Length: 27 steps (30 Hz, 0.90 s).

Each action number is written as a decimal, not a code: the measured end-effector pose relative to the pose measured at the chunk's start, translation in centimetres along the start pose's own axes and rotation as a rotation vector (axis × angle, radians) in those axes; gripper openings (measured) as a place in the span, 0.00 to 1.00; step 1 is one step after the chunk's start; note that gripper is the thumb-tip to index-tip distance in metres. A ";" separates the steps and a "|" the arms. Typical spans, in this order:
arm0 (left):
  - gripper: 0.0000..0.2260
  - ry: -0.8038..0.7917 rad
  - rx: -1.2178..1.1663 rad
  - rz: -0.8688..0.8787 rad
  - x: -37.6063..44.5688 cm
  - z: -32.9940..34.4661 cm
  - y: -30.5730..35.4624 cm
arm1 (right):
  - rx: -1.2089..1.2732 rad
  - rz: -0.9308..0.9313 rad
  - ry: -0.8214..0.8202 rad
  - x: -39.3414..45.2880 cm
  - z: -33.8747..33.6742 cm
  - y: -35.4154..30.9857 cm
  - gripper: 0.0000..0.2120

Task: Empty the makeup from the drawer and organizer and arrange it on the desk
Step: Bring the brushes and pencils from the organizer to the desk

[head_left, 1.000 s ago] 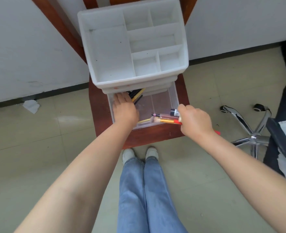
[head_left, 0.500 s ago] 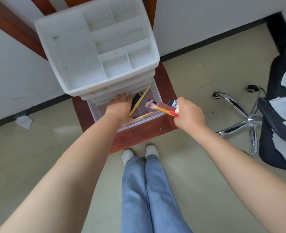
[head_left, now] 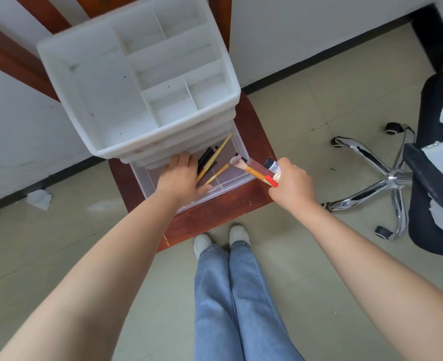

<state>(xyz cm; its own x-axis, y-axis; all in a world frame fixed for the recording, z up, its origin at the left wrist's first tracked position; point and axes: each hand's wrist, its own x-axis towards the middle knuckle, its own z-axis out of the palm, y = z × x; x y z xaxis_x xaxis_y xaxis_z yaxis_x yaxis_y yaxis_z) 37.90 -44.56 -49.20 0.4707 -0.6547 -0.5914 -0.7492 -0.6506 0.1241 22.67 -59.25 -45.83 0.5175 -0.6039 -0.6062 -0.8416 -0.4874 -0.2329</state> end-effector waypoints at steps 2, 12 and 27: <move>0.30 0.009 0.025 -0.044 0.2 0.3 0.8 | -0.006 0.002 -0.007 -0.1 0.2 0.0 0.16; 0.18 -0.018 0.134 -0.093 0.8 0.1 1.5 | -0.048 -0.049 -0.033 -0.3 0.5 -1.1 0.17; 0.11 0.195 -0.220 -0.209 -9.7 -2.3 -1.3 | -0.221 -0.374 -0.278 -5.0 3.2 -2.8 0.14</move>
<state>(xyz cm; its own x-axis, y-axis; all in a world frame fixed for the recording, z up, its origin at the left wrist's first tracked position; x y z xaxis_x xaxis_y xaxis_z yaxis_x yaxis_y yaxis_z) 35.36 -38.23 -41.78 0.6993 -0.5457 -0.4617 -0.5188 -0.8318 0.1973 21.92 -52.86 -44.59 0.6911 -0.1868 -0.6982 -0.5380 -0.7780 -0.3244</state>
